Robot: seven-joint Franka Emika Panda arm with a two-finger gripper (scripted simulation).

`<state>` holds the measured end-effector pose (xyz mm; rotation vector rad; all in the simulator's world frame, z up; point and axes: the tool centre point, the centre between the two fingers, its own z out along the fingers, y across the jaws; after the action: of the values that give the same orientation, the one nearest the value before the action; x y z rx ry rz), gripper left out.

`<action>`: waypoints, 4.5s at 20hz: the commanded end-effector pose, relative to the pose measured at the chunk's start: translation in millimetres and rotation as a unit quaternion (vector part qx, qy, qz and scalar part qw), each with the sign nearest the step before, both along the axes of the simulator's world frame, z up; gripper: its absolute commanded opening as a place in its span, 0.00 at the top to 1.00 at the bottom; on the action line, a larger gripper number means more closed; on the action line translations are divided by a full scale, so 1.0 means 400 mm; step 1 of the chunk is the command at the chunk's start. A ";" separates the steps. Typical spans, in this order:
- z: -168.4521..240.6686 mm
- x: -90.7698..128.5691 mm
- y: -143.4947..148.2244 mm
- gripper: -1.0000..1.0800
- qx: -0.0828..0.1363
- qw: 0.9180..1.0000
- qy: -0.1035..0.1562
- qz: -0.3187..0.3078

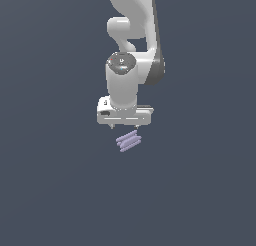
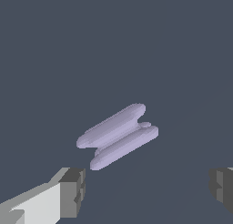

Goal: Pick up the object and move it to a goal position.

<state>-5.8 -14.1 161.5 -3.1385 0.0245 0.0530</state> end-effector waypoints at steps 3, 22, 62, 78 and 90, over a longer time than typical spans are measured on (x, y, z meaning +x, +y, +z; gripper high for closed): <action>0.001 0.000 0.005 0.04 0.001 1.000 0.001 -0.001; -0.003 -0.004 0.056 0.04 0.013 0.999 0.005 -0.041; -0.159 -0.002 0.048 0.04 -0.009 0.876 -0.013 -0.482; -0.223 -0.005 0.047 0.04 -0.010 0.868 -0.014 -0.496; -0.289 -0.003 0.047 1.00 -0.010 0.868 -0.014 -0.497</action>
<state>-7.0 4.8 46.6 -2.7142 1.5814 -0.0006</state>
